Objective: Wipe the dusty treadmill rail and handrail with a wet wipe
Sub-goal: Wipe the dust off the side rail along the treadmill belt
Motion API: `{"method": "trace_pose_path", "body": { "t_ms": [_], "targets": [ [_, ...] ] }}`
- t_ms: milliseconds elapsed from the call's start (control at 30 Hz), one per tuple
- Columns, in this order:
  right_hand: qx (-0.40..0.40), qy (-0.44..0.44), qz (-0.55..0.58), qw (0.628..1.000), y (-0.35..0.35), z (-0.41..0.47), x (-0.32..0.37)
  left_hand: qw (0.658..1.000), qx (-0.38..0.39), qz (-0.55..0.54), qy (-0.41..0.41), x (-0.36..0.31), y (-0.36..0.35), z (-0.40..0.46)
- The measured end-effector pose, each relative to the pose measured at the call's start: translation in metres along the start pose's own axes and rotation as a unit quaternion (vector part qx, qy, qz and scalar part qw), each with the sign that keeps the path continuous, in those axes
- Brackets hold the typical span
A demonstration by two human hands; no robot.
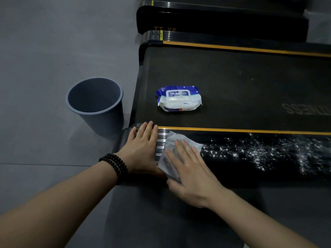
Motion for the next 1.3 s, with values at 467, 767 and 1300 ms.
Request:
{"method": "trace_pose_path", "body": {
  "t_ms": [467, 767, 1300],
  "targets": [
    [0.024, -0.09, -0.042, 0.995, -0.018, 0.009, -0.02, 0.998, 0.038, 0.041, -0.022, -0.009, -0.002, 0.006],
    [0.038, -0.097, -0.068, 0.992, -0.016, 0.002, -0.046, 0.995, 0.05, 0.088, -0.019, -0.023, 0.001, 0.015],
    [0.007, -0.116, -0.059, 0.991, -0.016, -0.021, -0.047, 0.995, 0.022, 0.097, -0.016, -0.02, -0.002, 0.015]
  ]
}}
Point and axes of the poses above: each hand's wrist, its own z-axis towards the middle knuckle, its own y-axis out of the back of the hand, x = y × z, the point moved 5 cm from there along z, towards the middle knuckle, and after that the axes turned 5 degrees about -y, right-handed, at the moved point
